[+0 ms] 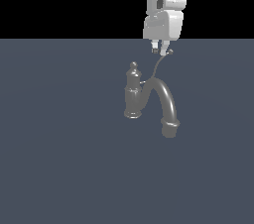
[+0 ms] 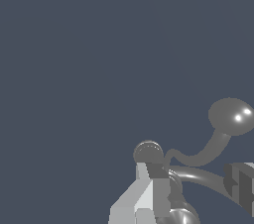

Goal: Turn on the faucet by rotating a designated handle.

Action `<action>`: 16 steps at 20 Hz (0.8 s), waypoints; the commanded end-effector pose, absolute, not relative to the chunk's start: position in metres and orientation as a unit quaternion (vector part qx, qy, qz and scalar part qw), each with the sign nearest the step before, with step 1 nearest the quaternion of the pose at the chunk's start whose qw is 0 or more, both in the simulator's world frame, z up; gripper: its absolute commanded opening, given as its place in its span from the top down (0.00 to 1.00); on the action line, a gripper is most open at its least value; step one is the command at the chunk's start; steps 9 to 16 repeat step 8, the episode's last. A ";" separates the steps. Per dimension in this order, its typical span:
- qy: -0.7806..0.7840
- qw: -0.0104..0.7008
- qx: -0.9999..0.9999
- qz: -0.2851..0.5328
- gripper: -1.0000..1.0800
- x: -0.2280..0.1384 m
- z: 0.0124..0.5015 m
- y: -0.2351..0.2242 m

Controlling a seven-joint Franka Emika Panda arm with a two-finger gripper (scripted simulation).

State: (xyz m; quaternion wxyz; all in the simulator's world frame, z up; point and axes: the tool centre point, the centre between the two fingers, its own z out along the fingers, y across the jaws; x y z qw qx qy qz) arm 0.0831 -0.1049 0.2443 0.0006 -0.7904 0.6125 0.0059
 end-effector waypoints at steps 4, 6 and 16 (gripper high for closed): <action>0.621 0.000 -0.784 0.000 1.00 0.099 0.243 -0.118; 0.622 0.000 -0.783 0.000 1.00 0.104 0.243 -0.118; 0.622 0.000 -0.783 0.000 1.00 0.107 0.243 -0.119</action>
